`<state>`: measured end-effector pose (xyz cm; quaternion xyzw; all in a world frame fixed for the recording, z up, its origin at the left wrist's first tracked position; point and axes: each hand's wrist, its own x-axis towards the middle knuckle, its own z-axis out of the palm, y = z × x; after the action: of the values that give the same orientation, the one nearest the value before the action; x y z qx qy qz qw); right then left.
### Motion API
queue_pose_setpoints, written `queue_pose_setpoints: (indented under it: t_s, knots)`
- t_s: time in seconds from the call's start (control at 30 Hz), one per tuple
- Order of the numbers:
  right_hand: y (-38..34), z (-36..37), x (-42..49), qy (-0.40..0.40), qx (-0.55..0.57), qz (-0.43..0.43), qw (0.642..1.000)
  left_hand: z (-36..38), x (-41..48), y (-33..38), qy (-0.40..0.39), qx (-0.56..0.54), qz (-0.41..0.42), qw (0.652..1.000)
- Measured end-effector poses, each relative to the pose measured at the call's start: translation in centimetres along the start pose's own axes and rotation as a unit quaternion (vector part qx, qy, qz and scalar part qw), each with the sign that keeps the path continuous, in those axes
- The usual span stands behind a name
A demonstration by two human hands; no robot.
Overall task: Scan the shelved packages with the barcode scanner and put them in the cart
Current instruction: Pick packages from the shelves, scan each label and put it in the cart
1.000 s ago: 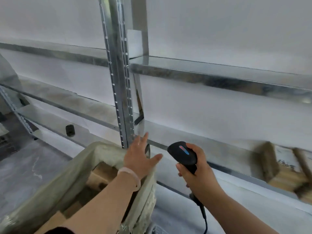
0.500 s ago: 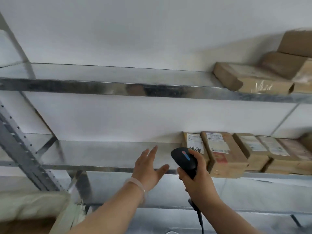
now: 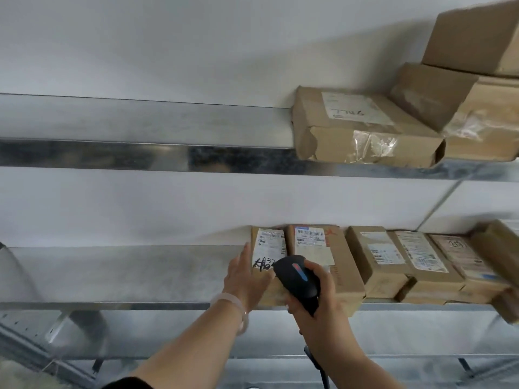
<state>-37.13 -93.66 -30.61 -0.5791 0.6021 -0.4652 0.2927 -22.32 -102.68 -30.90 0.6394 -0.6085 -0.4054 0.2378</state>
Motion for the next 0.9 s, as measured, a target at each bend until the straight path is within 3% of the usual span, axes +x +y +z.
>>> queue_pose_setpoints:
  t_s: [0.33, 0.63, 0.9]
  knots:
    - [1.8, -1.3, 0.7, -0.009, 0.021, -0.002, 1.0, 3.0, 3.4, -2.4, -0.036, -0.07, -0.004, 0.997]
    - [0.0, 0.5, 0.1, -0.033, -0.009, -0.031, 0.999, 0.0, -0.7, -5.4, 0.075, -0.116, 0.04, 0.99]
    - [-7.6, 6.3, -2.0, -0.077, 0.054, -0.09, 0.992, -8.1, -6.7, -9.2, 0.196, -0.11, 0.081, 0.971]
